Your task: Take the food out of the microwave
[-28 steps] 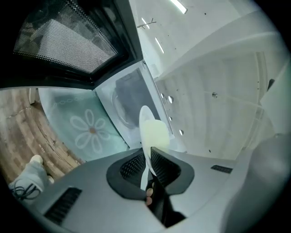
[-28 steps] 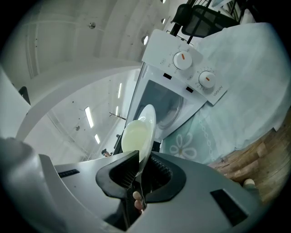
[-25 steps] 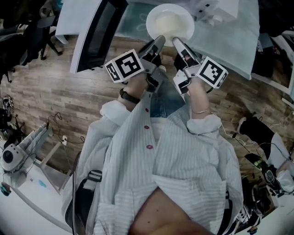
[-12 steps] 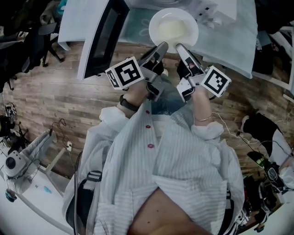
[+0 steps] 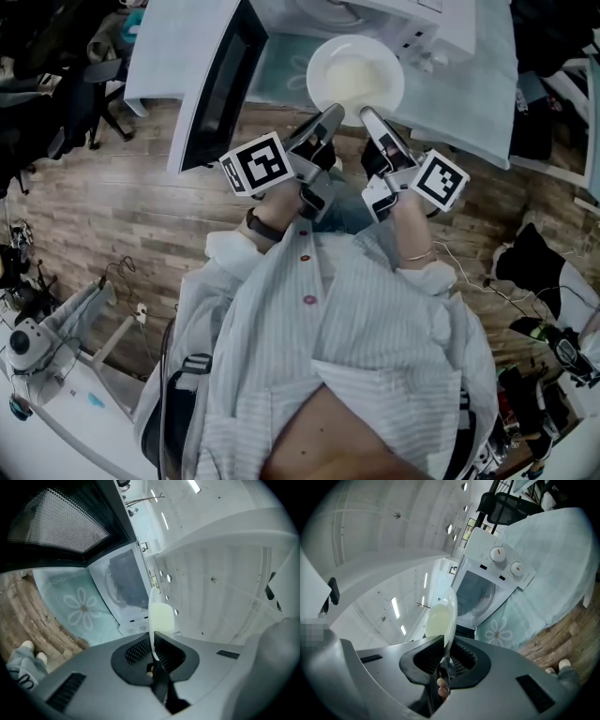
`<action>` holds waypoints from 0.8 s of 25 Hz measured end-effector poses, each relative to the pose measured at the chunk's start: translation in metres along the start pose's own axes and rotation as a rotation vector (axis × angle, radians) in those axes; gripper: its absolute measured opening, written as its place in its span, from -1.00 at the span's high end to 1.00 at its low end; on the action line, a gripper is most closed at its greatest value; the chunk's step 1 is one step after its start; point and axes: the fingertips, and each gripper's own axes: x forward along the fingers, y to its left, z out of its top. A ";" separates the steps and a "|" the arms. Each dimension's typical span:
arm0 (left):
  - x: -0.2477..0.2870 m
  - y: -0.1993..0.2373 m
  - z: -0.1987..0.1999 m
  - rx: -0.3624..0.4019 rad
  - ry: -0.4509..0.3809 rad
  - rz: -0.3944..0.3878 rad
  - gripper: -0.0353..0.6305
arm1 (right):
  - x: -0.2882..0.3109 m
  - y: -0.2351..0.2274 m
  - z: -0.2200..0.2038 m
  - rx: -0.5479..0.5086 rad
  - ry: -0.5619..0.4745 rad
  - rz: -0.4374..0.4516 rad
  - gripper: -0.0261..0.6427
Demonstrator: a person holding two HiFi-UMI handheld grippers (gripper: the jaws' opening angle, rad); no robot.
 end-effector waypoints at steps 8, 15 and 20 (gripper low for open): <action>0.005 -0.007 0.002 0.000 0.008 -0.026 0.82 | -0.003 0.003 0.007 0.005 -0.025 0.004 0.75; 0.006 -0.011 0.005 0.001 0.013 -0.043 0.82 | -0.002 0.010 0.011 0.000 -0.040 0.023 0.75; 0.007 -0.010 0.005 -0.002 0.021 -0.046 0.82 | -0.001 0.009 0.011 0.003 -0.042 0.024 0.75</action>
